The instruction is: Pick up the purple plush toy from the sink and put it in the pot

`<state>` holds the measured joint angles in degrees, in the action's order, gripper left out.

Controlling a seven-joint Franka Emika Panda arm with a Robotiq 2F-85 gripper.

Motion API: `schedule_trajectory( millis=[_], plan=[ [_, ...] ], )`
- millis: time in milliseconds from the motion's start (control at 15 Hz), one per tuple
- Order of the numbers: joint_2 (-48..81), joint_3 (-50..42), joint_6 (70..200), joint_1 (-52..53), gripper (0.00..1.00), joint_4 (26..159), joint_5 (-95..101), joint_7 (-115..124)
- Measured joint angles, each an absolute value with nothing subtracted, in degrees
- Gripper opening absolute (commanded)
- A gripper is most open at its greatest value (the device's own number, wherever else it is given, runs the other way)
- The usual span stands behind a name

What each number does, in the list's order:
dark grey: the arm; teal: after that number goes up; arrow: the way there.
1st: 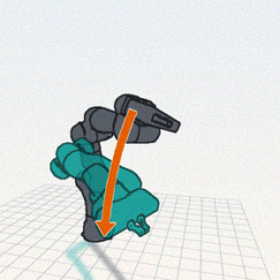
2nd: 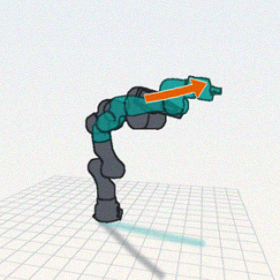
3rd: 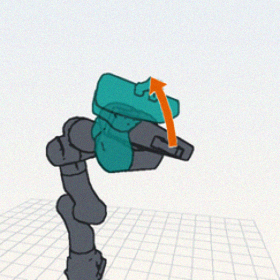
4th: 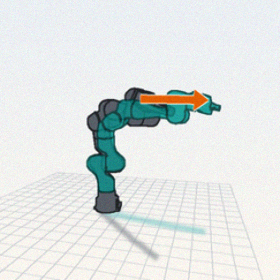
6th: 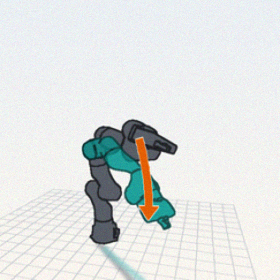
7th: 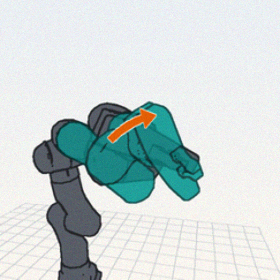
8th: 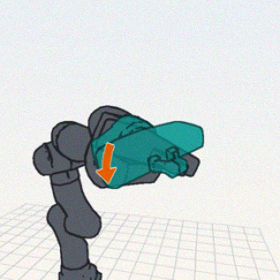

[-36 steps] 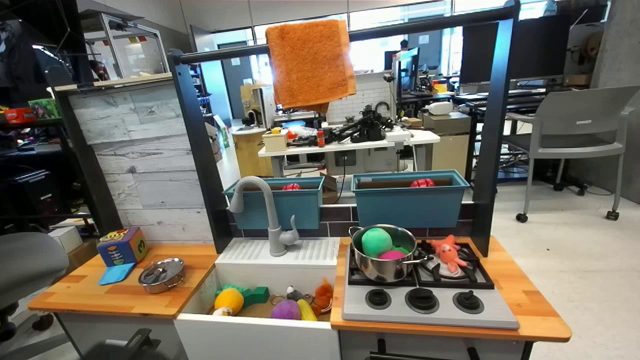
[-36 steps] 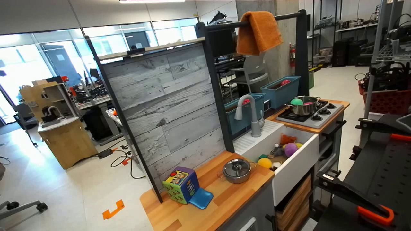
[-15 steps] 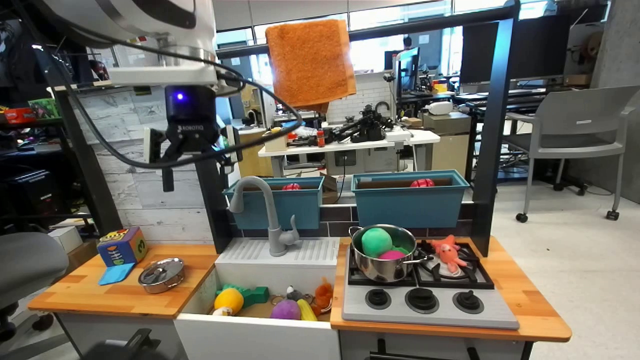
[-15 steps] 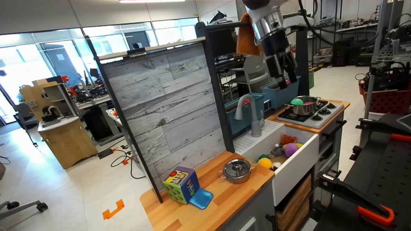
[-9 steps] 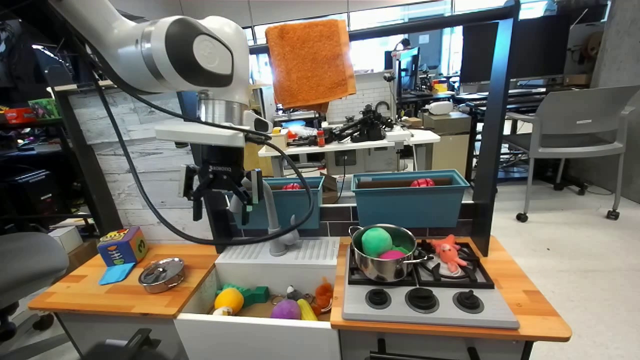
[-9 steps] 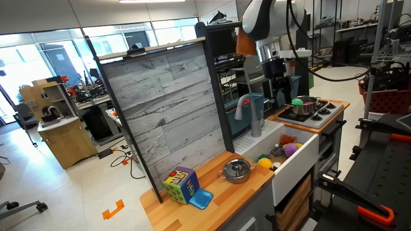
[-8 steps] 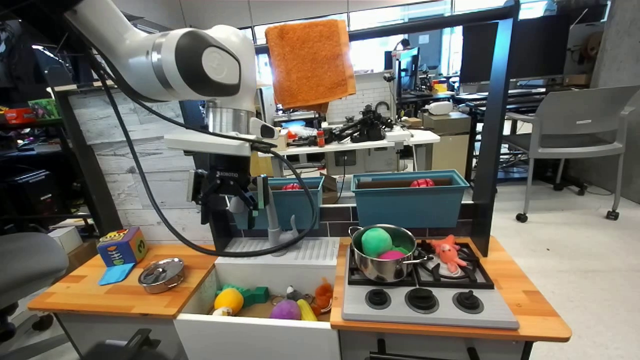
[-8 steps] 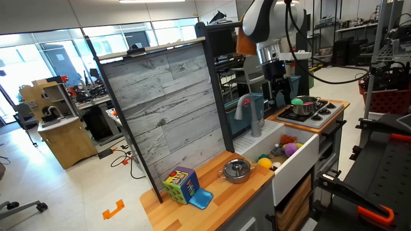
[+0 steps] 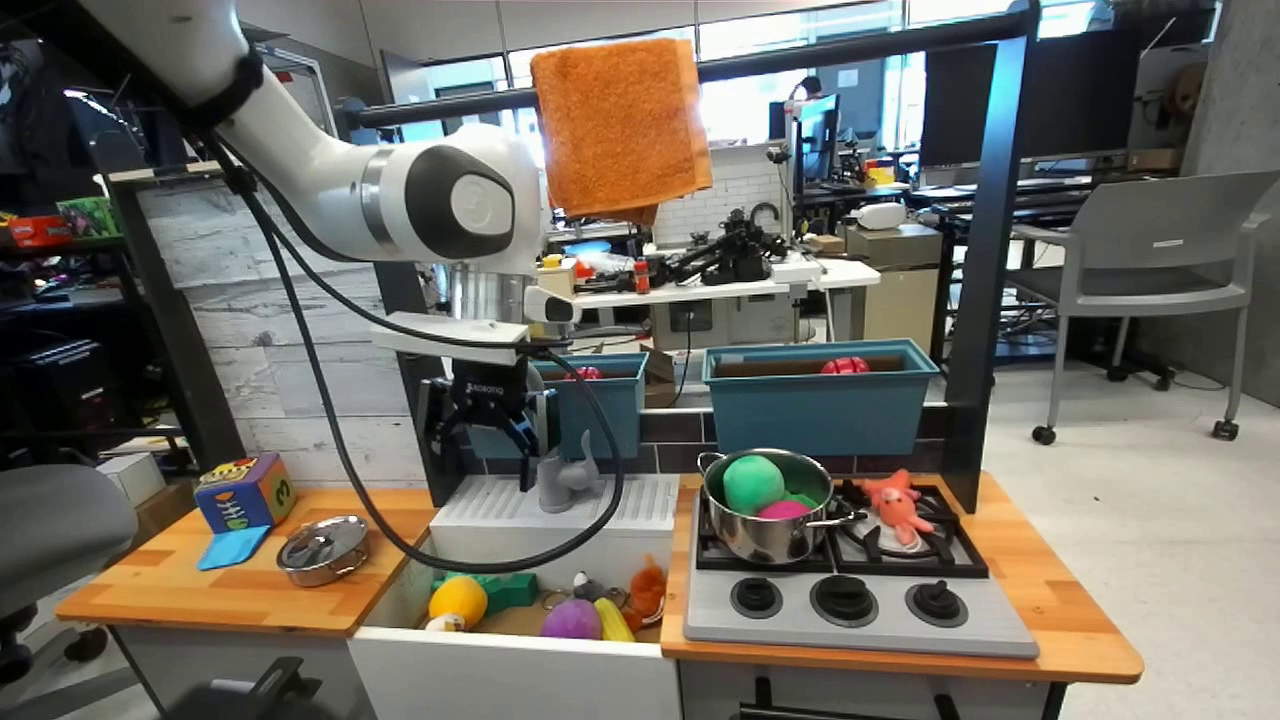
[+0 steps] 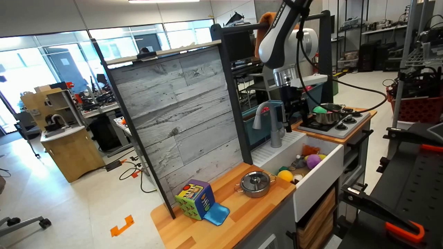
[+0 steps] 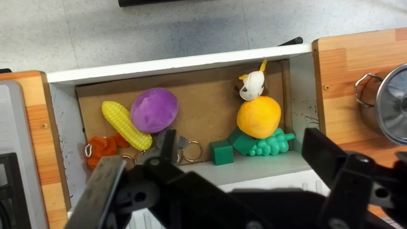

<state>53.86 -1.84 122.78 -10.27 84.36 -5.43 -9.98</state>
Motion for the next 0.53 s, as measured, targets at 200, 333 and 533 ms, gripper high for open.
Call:
schedule_trajectory(
  millis=[200, 333, 533],
  plan=[
    [58.41, -2.59, 121.00, -10.44, 1.00, 79.34, -5.44, -6.72],
    [61.28, -3.05, 119.21, -11.02, 1.00, 76.08, -5.45, -5.07],
    [65.44, -3.17, 115.77, -12.36, 1.00, 71.60, -5.46, -3.77]
  ],
)
